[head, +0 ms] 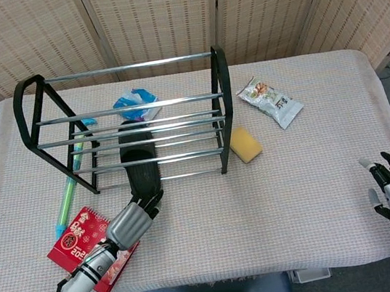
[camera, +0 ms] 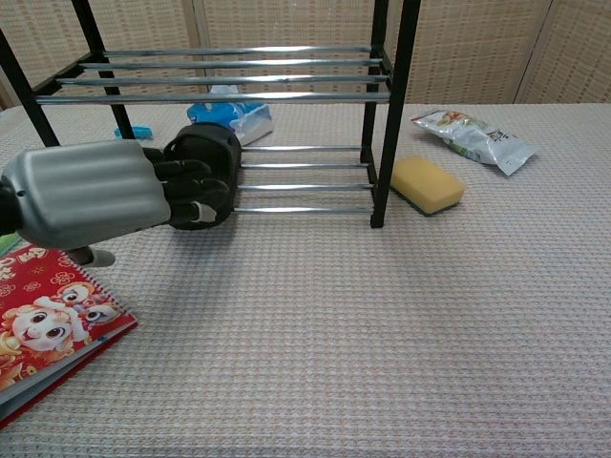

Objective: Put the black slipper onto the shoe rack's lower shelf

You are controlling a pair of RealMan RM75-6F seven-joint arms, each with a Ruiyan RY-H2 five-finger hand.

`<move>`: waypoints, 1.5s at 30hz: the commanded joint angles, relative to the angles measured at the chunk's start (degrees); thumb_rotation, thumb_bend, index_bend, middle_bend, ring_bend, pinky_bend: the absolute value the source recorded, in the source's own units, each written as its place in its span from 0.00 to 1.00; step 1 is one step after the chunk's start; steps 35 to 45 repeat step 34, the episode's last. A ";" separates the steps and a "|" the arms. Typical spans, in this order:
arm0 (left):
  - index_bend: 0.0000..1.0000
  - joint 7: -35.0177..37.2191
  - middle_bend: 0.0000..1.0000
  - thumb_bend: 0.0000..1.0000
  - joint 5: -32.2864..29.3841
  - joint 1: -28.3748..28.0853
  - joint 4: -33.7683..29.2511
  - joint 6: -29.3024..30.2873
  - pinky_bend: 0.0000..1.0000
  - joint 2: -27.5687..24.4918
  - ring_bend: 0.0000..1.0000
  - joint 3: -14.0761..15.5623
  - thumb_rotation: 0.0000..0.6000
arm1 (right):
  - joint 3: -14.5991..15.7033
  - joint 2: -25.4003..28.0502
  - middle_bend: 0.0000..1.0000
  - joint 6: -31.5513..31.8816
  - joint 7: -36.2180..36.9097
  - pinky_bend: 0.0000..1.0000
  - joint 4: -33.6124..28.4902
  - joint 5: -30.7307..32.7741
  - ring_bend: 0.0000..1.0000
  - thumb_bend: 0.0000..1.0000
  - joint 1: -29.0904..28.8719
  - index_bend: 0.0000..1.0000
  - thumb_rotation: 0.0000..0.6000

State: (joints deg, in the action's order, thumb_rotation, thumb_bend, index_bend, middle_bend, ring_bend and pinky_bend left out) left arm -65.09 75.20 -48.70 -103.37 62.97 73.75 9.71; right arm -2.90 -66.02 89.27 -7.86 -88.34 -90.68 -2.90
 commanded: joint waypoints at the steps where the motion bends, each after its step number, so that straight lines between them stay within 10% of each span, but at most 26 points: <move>1: 0.18 6.01 0.04 0.22 4.25 4.17 -2.43 3.61 0.33 -3.34 0.02 2.31 1.00 | -0.01 0.09 0.29 -0.09 0.17 0.28 -0.10 -0.05 0.13 0.54 -0.08 0.15 1.00; 15: 0.20 35.50 0.04 0.22 4.33 20.91 1.06 16.41 0.33 -12.12 0.02 4.26 1.00 | 0.62 1.83 0.29 -3.24 3.42 0.28 -0.82 -0.79 0.13 0.54 -1.84 0.15 1.00; 26: 0.19 59.09 0.08 0.22 -4.89 32.46 8.78 23.01 0.32 -12.06 0.06 -3.11 1.00 | 1.81 4.17 0.29 -7.19 10.07 0.28 -2.14 -3.23 0.13 0.54 -4.73 0.15 1.00; 45: 0.19 62.24 0.09 0.22 -3.66 36.96 12.66 26.93 0.32 -8.11 0.06 -6.10 1.00 | 2.11 3.33 0.29 -5.16 10.26 0.26 -2.18 -3.76 0.13 0.53 -3.99 0.15 1.00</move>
